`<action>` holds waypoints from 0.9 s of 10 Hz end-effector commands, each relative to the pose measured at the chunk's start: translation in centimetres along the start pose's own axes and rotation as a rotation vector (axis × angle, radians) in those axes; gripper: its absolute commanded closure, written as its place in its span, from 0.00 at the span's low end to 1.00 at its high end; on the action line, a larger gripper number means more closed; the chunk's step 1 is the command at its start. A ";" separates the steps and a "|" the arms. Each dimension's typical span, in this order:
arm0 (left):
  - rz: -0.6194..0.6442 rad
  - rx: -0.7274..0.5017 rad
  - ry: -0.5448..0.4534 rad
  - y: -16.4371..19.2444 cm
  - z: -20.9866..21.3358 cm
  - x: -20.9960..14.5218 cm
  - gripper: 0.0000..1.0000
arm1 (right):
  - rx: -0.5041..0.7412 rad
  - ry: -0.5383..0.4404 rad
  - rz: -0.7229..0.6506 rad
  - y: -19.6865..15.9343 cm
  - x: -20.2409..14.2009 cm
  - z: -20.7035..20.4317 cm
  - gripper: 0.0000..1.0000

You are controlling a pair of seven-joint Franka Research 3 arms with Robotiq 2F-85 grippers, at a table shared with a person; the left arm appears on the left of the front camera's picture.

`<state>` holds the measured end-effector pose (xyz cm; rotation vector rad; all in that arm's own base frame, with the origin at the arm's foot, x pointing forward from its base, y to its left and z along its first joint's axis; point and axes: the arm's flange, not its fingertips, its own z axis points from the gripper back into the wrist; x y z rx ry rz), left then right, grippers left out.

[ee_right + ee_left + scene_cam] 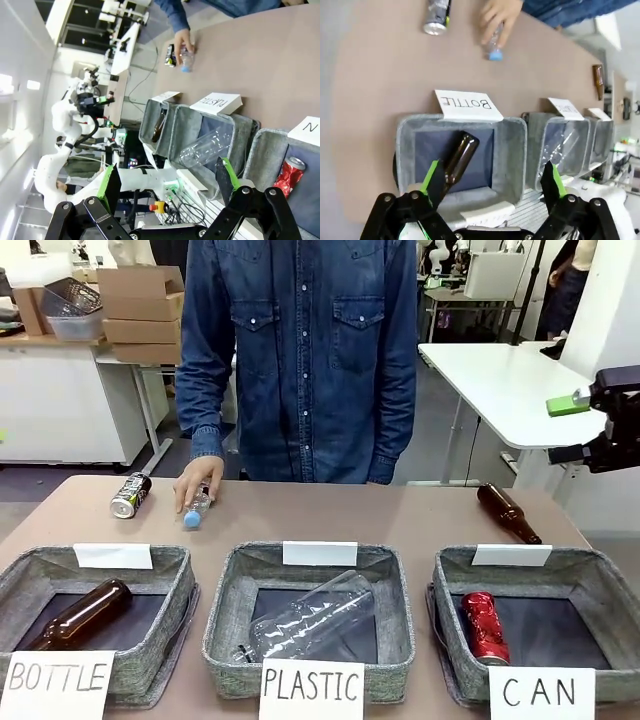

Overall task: Sort the can waste into the basket.
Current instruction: Pick up the can waste from the table and place it in the right Fabric basket.

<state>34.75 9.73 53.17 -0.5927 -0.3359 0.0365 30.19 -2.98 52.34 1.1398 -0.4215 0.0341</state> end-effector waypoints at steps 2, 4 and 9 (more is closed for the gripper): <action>-0.025 0.025 0.073 1.9 -5.8 8.0 0.00 | -0.008 0.010 0.015 0.1 0.1 0.2 0.00; 0.034 -0.154 0.173 3.7 -4.8 9.2 0.00 | -0.008 0.010 0.015 0.1 0.1 0.2 0.00; 0.013 -0.492 -0.040 9.6 9.3 -1.2 0.00 | -0.008 0.010 0.015 0.1 0.1 0.2 0.00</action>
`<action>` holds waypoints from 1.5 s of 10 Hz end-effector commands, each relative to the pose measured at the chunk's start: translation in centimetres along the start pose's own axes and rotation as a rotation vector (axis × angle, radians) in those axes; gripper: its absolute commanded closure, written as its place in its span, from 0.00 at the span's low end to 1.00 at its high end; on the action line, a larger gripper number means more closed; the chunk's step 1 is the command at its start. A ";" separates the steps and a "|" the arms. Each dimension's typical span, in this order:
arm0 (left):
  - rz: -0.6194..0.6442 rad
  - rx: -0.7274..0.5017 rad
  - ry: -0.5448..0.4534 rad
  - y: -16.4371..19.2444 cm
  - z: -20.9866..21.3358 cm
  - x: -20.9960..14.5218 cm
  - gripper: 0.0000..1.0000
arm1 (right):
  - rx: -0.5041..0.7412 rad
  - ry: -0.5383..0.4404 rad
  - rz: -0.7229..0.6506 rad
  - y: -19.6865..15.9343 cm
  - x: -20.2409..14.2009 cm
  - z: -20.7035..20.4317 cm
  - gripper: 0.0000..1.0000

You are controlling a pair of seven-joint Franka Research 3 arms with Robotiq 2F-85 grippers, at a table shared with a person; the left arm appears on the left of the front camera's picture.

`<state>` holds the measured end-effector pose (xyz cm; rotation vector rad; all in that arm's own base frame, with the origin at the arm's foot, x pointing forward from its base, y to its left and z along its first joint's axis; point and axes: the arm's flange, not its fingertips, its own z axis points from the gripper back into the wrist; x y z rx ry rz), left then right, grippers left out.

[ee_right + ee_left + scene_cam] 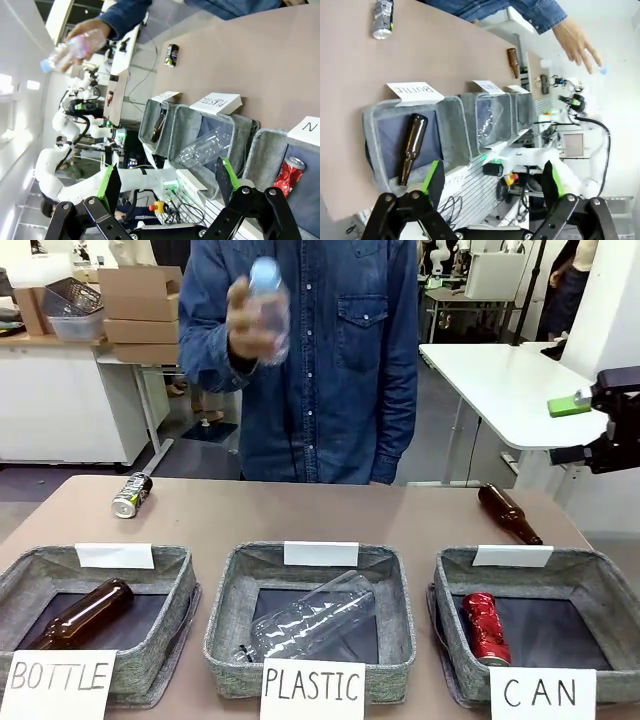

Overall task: Sort the can waste into the basket.
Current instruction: Pick up the can waste from the table and place it in the right Fabric basket.

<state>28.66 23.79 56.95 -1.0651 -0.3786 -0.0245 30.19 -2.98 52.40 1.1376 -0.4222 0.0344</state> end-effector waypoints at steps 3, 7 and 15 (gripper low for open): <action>0.035 0.109 0.014 1.7 -7.2 3.7 0.00 | -0.006 0.010 0.014 0.0 0.1 0.2 0.00; 0.131 0.672 0.146 6.5 -20.4 12.9 0.00 | -0.006 0.010 0.014 0.0 0.1 0.2 0.00; 0.037 0.801 0.146 9.5 -28.7 16.1 0.00 | -0.006 0.010 0.014 0.0 0.1 0.2 0.00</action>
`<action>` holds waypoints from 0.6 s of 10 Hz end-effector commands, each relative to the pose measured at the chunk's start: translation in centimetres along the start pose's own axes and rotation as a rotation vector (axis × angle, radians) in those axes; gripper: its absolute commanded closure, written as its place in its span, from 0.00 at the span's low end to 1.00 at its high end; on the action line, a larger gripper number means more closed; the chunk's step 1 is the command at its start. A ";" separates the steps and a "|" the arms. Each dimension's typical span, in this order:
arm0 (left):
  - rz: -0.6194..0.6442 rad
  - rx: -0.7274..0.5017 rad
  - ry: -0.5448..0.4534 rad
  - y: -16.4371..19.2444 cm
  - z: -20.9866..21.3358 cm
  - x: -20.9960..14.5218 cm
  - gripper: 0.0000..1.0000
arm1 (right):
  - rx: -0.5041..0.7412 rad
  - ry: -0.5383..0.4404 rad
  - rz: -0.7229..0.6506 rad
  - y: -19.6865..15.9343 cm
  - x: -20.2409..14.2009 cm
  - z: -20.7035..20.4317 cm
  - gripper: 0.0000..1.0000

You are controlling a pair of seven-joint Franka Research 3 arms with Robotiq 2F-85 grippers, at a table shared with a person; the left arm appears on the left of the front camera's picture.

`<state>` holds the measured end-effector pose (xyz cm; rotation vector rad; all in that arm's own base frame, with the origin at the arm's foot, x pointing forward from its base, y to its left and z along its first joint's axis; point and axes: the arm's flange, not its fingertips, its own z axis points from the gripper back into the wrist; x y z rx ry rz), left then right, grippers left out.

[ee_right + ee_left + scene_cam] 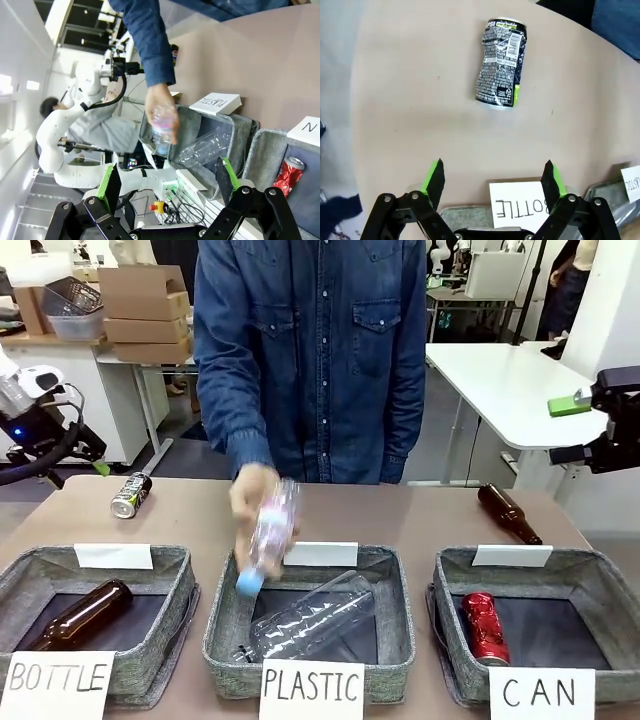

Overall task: Sort the can waste into the basket.
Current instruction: Pick up the can waste from the table and place it in the right Fabric basket.

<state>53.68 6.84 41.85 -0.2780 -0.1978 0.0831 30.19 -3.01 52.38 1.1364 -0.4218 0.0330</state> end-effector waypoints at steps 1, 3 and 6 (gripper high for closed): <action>-0.020 0.064 -0.067 -0.4 -1.9 2.4 0.00 | -0.005 0.010 0.015 0.1 0.1 0.1 0.00; -0.140 0.048 -0.005 -0.7 -4.5 4.0 0.00 | -0.005 0.010 0.015 0.1 0.1 0.1 0.00; -0.196 0.109 0.038 -1.4 -9.3 5.8 0.00 | -0.005 0.010 0.015 0.1 0.1 0.1 0.00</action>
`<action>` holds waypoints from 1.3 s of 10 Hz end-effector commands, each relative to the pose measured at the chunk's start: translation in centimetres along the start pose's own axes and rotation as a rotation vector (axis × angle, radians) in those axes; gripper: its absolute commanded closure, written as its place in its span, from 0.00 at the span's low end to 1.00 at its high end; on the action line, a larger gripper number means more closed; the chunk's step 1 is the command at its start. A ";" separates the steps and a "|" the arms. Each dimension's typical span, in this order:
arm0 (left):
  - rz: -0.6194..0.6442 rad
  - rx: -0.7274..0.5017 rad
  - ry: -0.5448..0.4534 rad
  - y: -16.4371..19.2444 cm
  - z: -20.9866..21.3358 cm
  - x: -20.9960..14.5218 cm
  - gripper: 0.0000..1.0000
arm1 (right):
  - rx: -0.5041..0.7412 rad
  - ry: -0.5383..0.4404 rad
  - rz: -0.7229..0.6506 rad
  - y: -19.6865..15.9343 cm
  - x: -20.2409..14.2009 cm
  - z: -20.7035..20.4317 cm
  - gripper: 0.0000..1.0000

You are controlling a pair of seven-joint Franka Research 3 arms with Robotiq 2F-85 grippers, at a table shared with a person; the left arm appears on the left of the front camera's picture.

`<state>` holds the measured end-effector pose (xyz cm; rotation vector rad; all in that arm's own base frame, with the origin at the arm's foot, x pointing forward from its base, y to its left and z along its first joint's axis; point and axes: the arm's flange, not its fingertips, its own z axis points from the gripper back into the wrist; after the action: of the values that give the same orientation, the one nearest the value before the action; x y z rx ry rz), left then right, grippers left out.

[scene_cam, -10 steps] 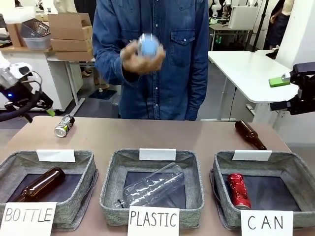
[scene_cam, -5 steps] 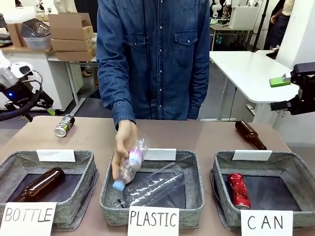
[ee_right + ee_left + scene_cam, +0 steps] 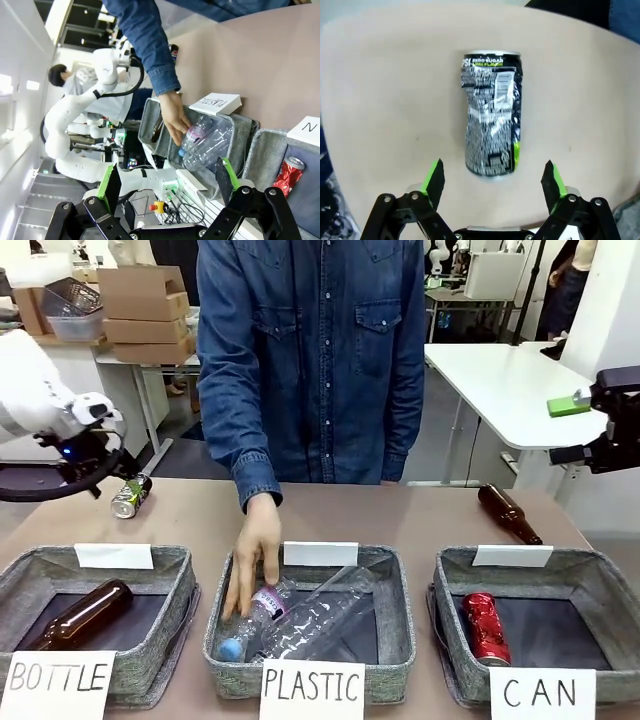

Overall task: Sort the can waste into the basket.
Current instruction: Pick up the can waste from the table and place it in the right Fabric basket.

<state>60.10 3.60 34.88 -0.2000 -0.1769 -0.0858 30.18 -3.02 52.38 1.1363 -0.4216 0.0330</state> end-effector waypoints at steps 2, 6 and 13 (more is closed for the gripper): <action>-0.065 0.076 0.068 0.4 -3.2 2.8 0.00 | -0.004 0.010 0.015 0.1 0.1 0.1 0.00; -0.098 0.088 0.039 0.2 -4.6 3.6 0.00 | -0.004 0.010 0.015 0.1 0.1 0.1 0.00; -0.107 0.139 0.017 -0.2 -4.4 2.8 0.64 | -0.004 0.010 0.015 0.1 0.1 0.1 0.00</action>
<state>64.53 2.65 31.35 -0.0721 -0.1646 -0.1959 30.18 -3.03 52.38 1.1364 -0.4215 0.0328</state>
